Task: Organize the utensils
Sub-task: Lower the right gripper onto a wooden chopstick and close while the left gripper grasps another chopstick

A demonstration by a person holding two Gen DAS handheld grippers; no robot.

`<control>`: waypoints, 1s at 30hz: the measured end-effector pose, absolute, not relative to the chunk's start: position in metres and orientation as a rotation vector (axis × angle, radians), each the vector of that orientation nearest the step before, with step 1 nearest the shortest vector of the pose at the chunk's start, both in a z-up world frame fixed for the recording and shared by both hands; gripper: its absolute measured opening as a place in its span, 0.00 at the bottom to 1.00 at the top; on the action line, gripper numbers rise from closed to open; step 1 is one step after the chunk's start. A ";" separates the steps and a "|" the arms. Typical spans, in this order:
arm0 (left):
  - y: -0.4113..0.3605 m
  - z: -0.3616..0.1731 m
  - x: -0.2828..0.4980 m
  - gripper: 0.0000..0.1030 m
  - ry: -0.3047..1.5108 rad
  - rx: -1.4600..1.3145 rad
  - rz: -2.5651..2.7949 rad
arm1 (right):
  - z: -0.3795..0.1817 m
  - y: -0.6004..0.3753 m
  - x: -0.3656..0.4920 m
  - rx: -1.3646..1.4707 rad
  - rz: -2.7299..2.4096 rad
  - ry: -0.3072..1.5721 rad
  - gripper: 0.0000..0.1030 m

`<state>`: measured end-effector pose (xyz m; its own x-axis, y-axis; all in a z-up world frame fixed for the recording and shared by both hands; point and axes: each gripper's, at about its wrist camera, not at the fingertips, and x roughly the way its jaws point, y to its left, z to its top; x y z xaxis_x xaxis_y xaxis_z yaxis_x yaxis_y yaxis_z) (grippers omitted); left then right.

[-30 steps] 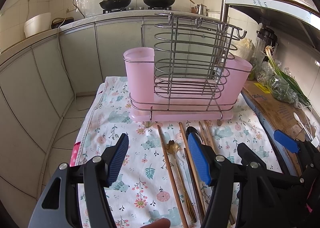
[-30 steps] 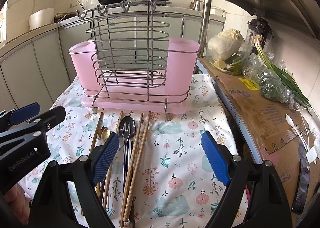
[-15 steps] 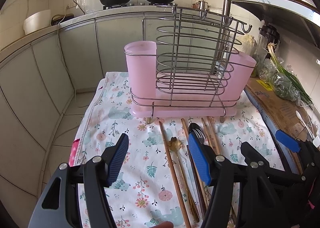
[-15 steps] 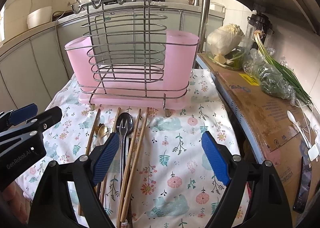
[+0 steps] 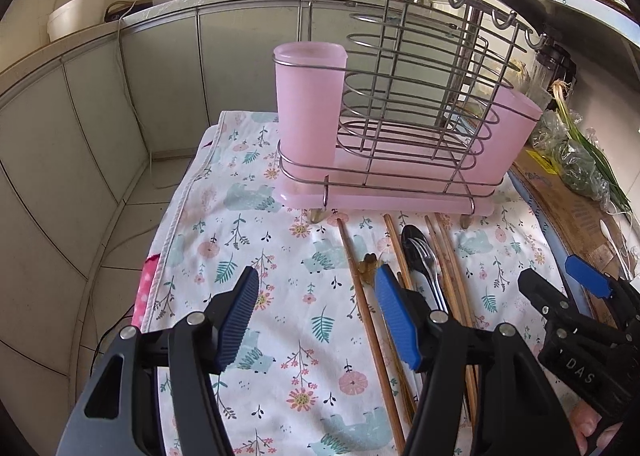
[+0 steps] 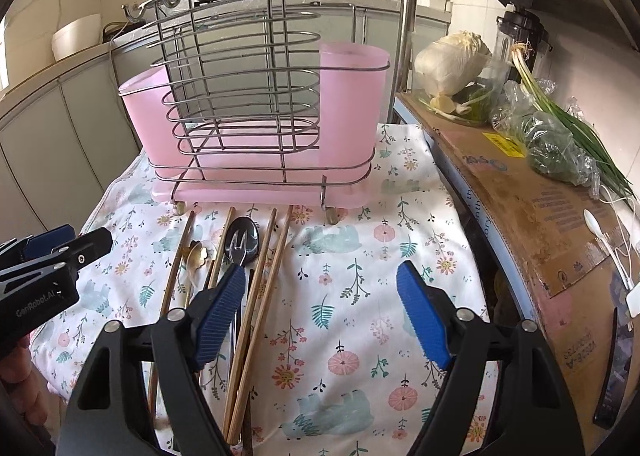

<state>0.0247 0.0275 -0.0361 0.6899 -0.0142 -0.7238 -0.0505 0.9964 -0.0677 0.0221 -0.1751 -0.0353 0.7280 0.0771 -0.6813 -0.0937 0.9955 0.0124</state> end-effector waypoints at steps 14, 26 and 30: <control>0.039 -0.070 0.067 0.23 0.982 -0.212 -0.071 | -0.060 -0.204 0.043 0.116 0.146 0.884 0.35; 0.021 -0.089 0.124 0.18 1.088 -0.188 -0.086 | -0.069 -0.206 0.060 0.156 0.204 0.942 0.29; 0.016 -0.100 0.138 0.18 1.122 -0.188 -0.082 | -0.071 -0.204 0.067 0.161 0.225 0.960 0.29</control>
